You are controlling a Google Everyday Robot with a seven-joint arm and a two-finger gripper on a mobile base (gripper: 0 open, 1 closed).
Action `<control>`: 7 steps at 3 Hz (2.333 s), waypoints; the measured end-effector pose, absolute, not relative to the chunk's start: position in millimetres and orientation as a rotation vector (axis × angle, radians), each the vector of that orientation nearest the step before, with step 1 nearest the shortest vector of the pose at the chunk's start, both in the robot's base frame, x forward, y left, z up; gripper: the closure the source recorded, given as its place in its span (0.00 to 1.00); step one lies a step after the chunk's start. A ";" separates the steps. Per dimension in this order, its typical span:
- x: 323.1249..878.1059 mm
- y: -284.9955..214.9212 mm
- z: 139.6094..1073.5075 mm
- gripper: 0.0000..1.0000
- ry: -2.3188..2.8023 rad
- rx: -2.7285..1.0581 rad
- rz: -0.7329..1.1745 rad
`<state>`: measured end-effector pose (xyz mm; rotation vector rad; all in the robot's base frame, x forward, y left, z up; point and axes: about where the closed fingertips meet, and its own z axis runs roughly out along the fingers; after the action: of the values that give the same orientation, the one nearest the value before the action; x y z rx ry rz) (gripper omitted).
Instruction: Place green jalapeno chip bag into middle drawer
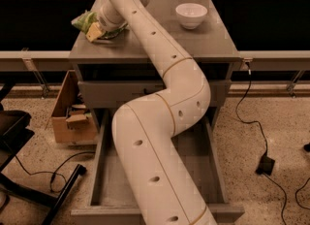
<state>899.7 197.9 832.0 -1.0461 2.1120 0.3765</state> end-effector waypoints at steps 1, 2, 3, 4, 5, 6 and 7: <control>899.7 197.9 838.4 0.73 2.112 -1.046 0.376; 896.7 197.6 841.9 0.96 2.112 -1.046 0.376; 896.1 195.4 866.4 1.00 2.055 -1.069 0.351; 890.9 167.1 927.1 1.00 1.968 -1.067 0.292; 873.6 129.8 960.3 1.00 1.976 -1.046 0.255; 844.4 67.9 867.0 1.00 2.273 -0.986 0.248; 837.7 77.6 851.3 1.00 2.299 -1.014 0.251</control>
Offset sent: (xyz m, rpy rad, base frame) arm 0.0000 0.0000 0.0060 0.0000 0.0000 0.0000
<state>837.7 77.6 851.3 -1.0138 2.2987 0.2514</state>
